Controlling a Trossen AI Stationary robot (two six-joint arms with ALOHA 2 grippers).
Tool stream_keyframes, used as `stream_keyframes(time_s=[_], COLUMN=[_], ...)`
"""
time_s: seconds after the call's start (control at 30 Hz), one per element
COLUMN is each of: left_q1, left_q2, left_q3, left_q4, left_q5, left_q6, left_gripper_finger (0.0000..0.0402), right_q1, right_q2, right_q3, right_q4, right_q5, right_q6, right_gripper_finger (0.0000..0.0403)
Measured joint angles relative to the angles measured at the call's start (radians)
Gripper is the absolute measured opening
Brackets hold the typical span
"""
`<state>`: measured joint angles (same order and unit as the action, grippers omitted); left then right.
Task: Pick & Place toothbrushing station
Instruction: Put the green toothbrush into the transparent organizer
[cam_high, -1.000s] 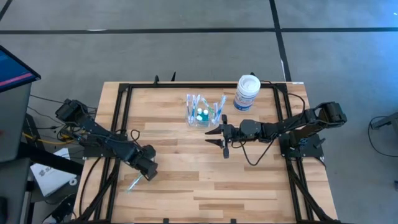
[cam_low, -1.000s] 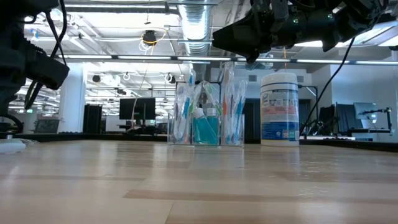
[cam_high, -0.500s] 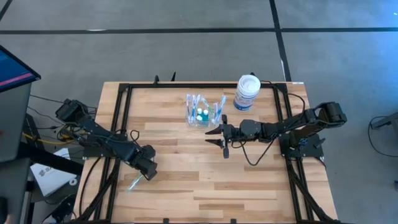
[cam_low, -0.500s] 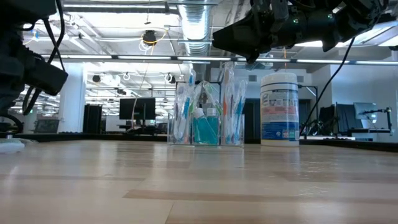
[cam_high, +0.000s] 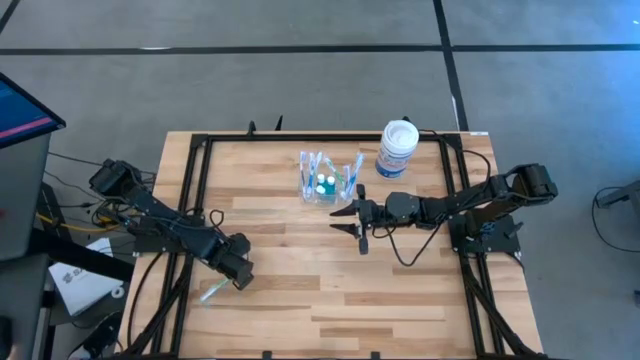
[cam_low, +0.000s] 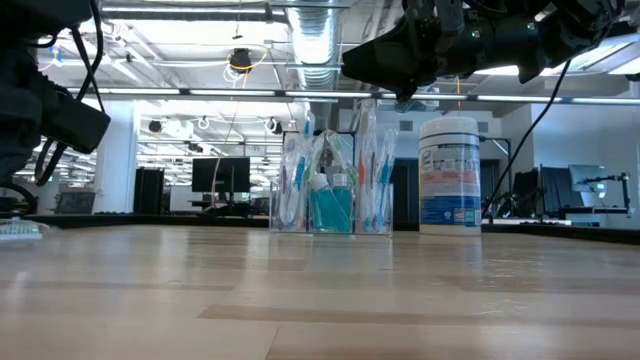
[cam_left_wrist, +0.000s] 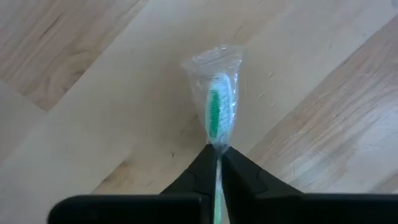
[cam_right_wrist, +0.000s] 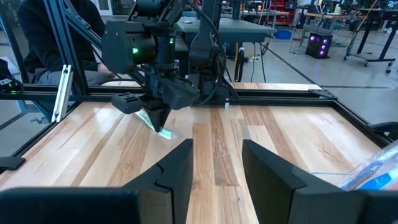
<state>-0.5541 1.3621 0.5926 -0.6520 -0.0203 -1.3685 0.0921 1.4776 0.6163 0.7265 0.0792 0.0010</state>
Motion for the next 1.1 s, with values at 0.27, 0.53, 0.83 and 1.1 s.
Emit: stream_keyframes(time_s=[0.27, 0.53, 0.83, 1.1], left_q1=[0.000, 0.000, 0.000, 0.026], left_q2=[0.000, 0.000, -0.004, -0.113], left_q3=[0.000, 0.000, 0.000, 0.000], left_q4=[0.018, 0.131, 0.256, 0.305], left_q5=[-0.004, -0.112, -0.283, -0.531], left_q6=[0.003, 0.074, 0.171, 0.295], left_gripper_finger=[0.0001, 0.0000, 0.0000, 0.0000], right_q1=[0.000, 0.000, 0.000, 0.000], right_q2=[0.000, 0.000, 0.000, 0.000], right_q3=[0.000, 0.000, 0.000, 0.000], right_q4=[-0.002, -0.002, -0.002, -0.002], right_q5=[0.000, 0.000, 0.000, 0.000], right_q6=[0.000, 0.000, 0.000, 0.000], right_gripper_finger=[0.0128, 0.0128, 0.0128, 0.0128])
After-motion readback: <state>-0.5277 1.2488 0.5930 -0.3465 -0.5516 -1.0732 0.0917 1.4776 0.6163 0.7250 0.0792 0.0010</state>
